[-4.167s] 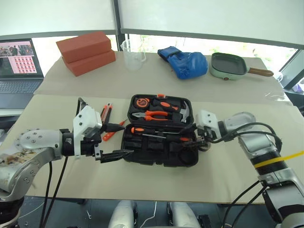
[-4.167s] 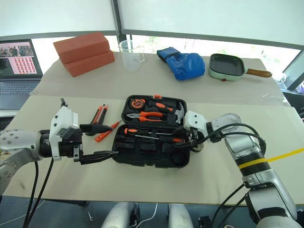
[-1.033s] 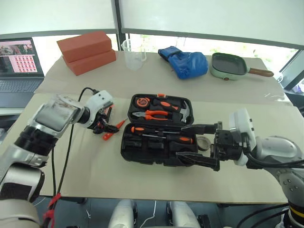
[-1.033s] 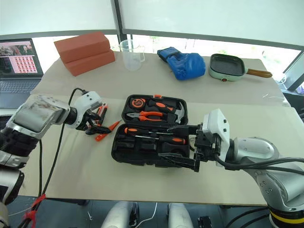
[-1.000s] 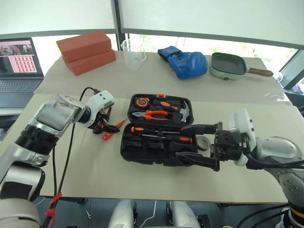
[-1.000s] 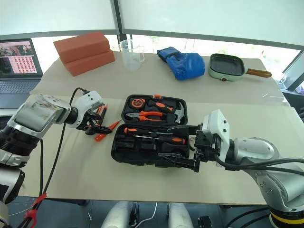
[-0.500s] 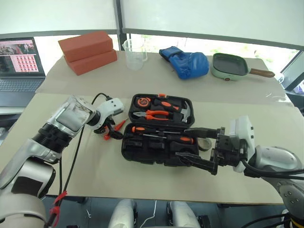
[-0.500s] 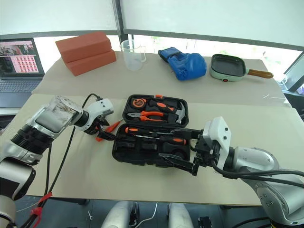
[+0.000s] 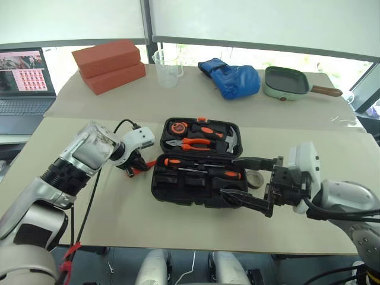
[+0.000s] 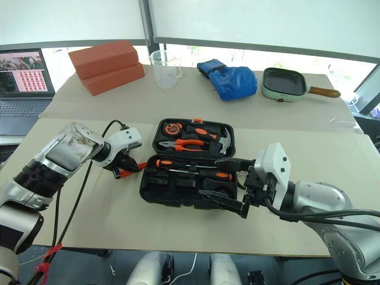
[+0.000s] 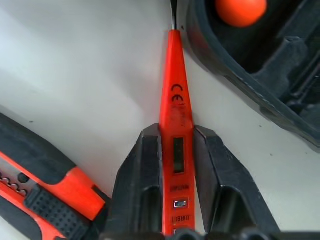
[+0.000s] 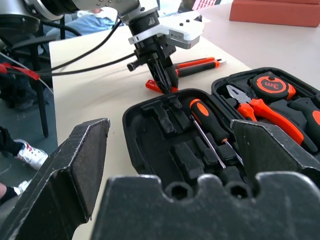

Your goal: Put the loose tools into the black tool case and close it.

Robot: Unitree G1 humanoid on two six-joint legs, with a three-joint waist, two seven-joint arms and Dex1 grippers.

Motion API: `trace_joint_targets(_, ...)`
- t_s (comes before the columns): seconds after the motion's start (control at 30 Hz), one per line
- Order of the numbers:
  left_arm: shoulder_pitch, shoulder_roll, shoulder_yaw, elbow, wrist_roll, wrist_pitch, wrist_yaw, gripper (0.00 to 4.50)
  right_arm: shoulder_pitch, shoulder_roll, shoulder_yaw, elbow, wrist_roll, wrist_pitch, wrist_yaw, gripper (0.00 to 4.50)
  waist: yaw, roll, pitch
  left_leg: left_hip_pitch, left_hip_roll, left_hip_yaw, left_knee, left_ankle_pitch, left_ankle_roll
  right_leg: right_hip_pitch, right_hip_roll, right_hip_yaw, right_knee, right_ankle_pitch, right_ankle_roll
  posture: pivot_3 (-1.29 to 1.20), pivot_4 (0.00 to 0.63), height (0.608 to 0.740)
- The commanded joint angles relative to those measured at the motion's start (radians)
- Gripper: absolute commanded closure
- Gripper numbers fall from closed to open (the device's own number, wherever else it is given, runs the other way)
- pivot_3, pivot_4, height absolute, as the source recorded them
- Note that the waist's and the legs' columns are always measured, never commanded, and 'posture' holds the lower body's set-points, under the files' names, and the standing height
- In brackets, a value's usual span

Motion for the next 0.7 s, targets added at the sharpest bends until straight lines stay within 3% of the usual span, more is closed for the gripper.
trace_joint_targets(0.03, 0.026, 0.009, -0.003, 0.019, 0.012, 0.013, -0.008, 4.07, -0.018, -0.020, -0.028, -0.007, 0.003, -0.033, 0.013, 0.00, 0.000, 0.000, 0.000, 0.000, 0.000, 0.000, 0.000, 0.000, 0.000, 0.000, 0.000, 0.000, 0.000, 0.000, 0.000, 0.00, 0.150, 0.738)
trace_joint_targets(0.47, -0.024, 0.047, 0.129, 0.089, 0.038, 0.051, 0.098, 4.07, -0.030, -0.059, -0.055, 0.017, 0.017, -0.030, 0.039, 0.00, -0.007, 0.000, 0.000, 0.000, 0.000, 0.000, 0.000, 0.000, 0.000, -0.001, 0.000, 0.000, 0.001, 0.000, 0.000, 0.00, 0.150, 0.738)
trace_joint_targets(0.6, -0.102, -0.010, 0.237, 0.078, -0.021, 0.016, 0.118, 4.07, -0.041, -0.075, -0.060, 0.042, 0.022, -0.028, 0.054, 0.00, 0.003, -0.001, 0.001, -0.001, 0.000, 0.000, 0.001, 0.000, 0.000, -0.001, 0.000, 0.000, 0.001, 0.000, 0.000, 0.00, 0.150, 0.738)
trace_joint_targets(0.7, -0.125, -0.024, 0.243, 0.031, -0.055, -0.041, 0.056, 4.07, -0.034, -0.091, -0.061, 0.056, 0.016, -0.020, 0.066, 0.00, 0.011, -0.001, 0.001, -0.006, 0.000, -0.004, 0.006, 0.000, 0.001, -0.001, 0.000, -0.002, 0.000, 0.000, 0.002, 0.00, 0.150, 0.738)
